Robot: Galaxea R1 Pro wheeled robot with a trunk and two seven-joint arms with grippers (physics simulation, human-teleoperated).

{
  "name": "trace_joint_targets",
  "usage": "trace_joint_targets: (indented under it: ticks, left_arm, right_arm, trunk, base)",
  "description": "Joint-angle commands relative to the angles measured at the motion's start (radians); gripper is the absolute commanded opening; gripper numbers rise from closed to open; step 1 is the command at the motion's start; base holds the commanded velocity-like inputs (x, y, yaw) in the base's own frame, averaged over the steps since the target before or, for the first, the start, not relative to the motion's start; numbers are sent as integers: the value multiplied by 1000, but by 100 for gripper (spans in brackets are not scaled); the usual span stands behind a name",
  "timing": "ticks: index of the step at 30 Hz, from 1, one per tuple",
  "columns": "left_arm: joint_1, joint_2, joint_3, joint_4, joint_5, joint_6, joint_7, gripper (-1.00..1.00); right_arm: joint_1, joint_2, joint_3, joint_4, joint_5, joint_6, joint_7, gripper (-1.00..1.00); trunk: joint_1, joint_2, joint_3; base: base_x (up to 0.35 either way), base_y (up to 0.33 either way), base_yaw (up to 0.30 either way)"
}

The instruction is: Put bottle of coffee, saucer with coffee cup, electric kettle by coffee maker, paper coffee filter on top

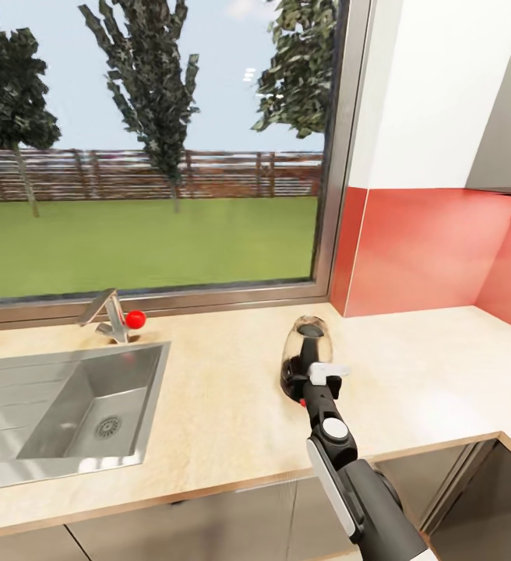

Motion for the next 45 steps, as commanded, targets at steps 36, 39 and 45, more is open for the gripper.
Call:
trace_joint_targets:
  ticks: [36, 39, 45]
  left_arm:
    - [1, 1, -7, 2, 10, -7, 3, 100]
    - [1, 2, -7, 2, 10, -7, 3, 100]
    - [1, 4, -7, 2, 10, -7, 4, 100]
  right_arm:
    - [-1, 0, 2, -2, -10, 2, -8, -100]
    - [-1, 0, 2, -3, -10, 2, -7, -100]
    - [-1, -1, 3, -4, -11, 4, -7, -100]
  trunk:
    - [1, -2, -2]
    - [1, -2, -2]
    - [1, -2, -2]
  base:
    - [10, -9, 0]
    - [0, 0, 0]
    - [0, 0, 0]
